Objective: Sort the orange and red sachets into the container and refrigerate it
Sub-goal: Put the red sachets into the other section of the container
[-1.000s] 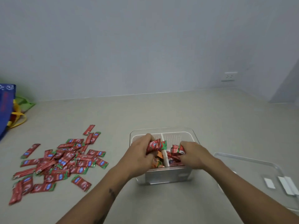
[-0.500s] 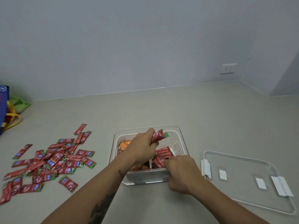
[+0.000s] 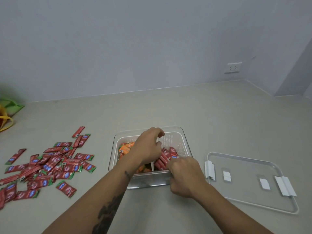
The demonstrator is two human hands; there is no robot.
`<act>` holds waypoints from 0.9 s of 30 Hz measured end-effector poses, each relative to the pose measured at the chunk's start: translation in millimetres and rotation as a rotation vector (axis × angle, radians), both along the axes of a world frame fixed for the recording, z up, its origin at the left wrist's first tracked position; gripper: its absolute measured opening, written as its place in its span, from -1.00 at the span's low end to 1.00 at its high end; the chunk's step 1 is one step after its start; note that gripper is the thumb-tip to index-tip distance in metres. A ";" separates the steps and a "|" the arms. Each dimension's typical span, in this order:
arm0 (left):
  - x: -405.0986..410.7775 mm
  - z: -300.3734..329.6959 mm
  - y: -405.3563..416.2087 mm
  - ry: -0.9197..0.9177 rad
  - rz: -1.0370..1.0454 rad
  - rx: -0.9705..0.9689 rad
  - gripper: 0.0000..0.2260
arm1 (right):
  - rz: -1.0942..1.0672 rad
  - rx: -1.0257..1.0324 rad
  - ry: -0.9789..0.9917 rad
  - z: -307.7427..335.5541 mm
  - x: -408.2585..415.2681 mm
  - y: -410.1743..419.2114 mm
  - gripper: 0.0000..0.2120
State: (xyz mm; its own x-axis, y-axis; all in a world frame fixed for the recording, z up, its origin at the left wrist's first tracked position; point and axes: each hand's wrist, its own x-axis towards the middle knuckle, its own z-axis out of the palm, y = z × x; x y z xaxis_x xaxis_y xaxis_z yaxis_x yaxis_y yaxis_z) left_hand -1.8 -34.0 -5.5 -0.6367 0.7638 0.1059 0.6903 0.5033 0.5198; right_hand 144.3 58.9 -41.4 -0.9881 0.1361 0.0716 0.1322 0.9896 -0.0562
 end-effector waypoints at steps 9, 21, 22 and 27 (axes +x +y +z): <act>-4.8 -5.0 -88.9 -0.031 0.179 0.243 -0.79 | -0.034 -0.491 0.029 19.3 -4.7 -5.0 -0.82; -72.2 -39.9 -285.0 -0.117 0.397 0.294 -0.76 | 0.132 -0.704 0.121 48.3 -134.0 -178.2 -0.78; -80.2 -44.4 -303.3 -0.126 0.417 0.280 -0.76 | 0.144 -0.698 0.086 43.0 -145.9 -195.2 -0.79; -117.5 -71.4 -380.2 -0.135 0.457 0.180 -0.78 | 0.146 -0.612 -0.127 7.4 -198.9 -265.9 -0.74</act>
